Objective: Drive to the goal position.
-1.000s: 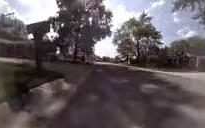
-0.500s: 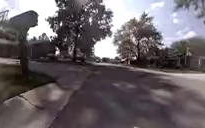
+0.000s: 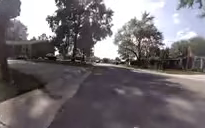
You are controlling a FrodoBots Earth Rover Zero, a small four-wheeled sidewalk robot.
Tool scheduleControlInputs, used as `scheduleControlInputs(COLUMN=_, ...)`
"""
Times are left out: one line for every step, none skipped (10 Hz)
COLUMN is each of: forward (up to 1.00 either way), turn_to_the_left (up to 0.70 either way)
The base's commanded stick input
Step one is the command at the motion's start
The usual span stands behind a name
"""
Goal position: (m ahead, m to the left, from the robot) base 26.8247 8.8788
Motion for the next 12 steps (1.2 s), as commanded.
scheduleControlInputs(forward=1.00, turn_to_the_left=0.00)
scheduleControlInputs(forward=1.00, turn_to_the_left=0.00)
scheduleControlInputs(forward=1.00, turn_to_the_left=0.00)
scheduleControlInputs(forward=1.00, turn_to_the_left=0.00)
scheduleControlInputs(forward=1.00, turn_to_the_left=0.00)
scheduleControlInputs(forward=1.00, turn_to_the_left=0.00)
scheduleControlInputs(forward=1.00, turn_to_the_left=0.00)
scheduleControlInputs(forward=1.00, turn_to_the_left=0.00)
scheduleControlInputs(forward=1.00, turn_to_the_left=0.00)
scheduleControlInputs(forward=1.00, turn_to_the_left=0.00)
scheduleControlInputs(forward=1.00, turn_to_the_left=0.00)
scheduleControlInputs(forward=1.00, turn_to_the_left=0.00)
